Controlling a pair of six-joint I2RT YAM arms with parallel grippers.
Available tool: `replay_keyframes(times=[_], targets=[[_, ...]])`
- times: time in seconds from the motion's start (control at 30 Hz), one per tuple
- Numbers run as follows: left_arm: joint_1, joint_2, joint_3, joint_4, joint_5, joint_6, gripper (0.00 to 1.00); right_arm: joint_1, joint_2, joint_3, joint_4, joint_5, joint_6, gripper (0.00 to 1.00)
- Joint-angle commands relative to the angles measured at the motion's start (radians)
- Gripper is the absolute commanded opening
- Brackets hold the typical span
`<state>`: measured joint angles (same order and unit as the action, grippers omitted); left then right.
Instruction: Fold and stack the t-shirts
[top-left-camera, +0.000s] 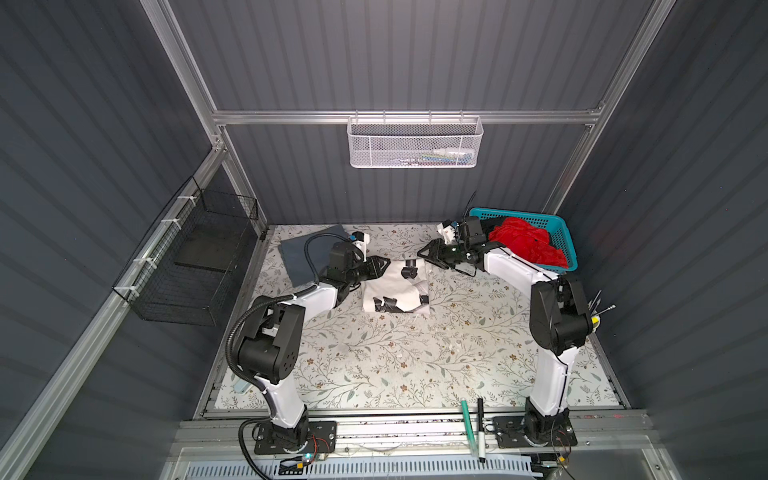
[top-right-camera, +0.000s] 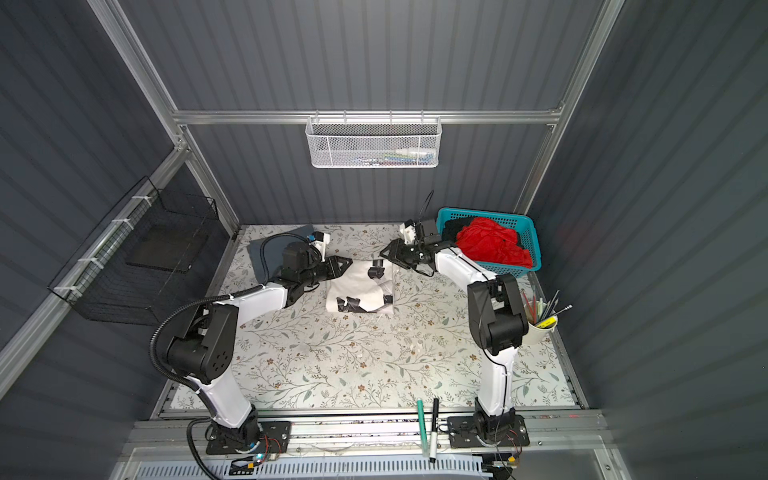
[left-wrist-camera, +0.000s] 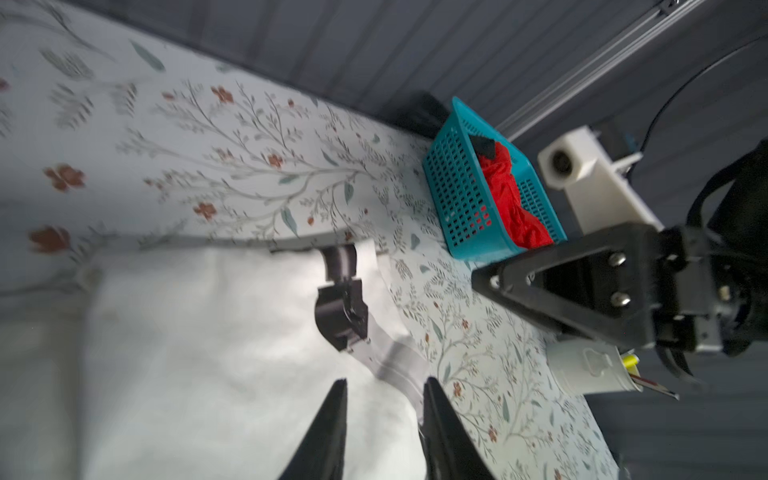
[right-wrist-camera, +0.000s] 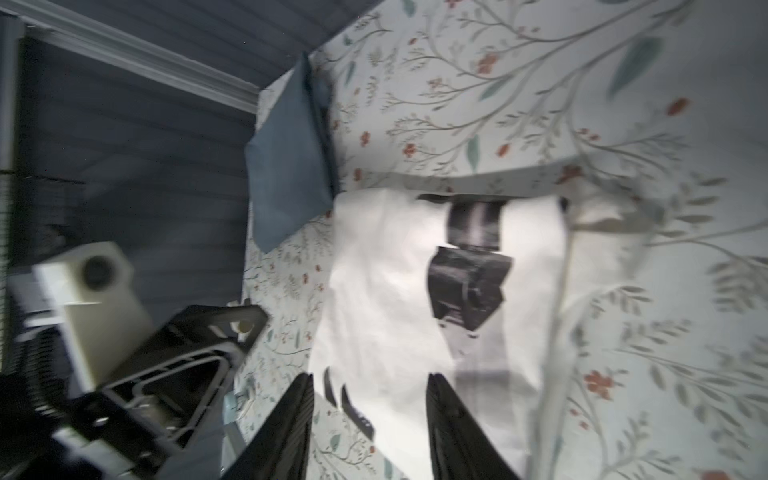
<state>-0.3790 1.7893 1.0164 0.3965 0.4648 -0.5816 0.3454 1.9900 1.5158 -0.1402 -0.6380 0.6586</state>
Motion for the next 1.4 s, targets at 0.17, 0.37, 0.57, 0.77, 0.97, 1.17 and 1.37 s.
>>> replay_keyframes(times=[0.17, 0.37, 0.57, 0.77, 0.97, 1.17, 1.37], targets=[[-0.029, 0.032, -0.132, 0.010, 0.000, -0.079, 0.32, 0.058, 0.072, -0.195, 0.065, -0.002, 0.121, 0.45], [-0.028, 0.061, -0.243, 0.089, -0.060, -0.083, 0.32, 0.009, 0.067, -0.355, 0.127, 0.061, 0.132, 0.46], [-0.018, 0.047, -0.326, 0.137, -0.098, -0.076, 0.32, -0.042, 0.030, -0.434, 0.141, 0.066, 0.088, 0.46], [-0.020, -0.125, -0.359, -0.025, -0.125, -0.008, 0.32, -0.035, -0.135, -0.481, 0.042, 0.152, 0.013, 0.48], [-0.045, -0.206, -0.273, -0.146, -0.076, 0.024, 0.33, 0.031, -0.262, -0.477, -0.021, 0.129, 0.008, 0.51], [-0.115, -0.026, -0.163, 0.053, 0.084, -0.072, 0.31, 0.121, -0.234, -0.516, 0.183, 0.043, 0.150, 0.52], [-0.146, 0.085, -0.095, -0.029, -0.109, -0.088, 0.29, 0.131, -0.146, -0.556, 0.222, 0.067, 0.200, 0.49]])
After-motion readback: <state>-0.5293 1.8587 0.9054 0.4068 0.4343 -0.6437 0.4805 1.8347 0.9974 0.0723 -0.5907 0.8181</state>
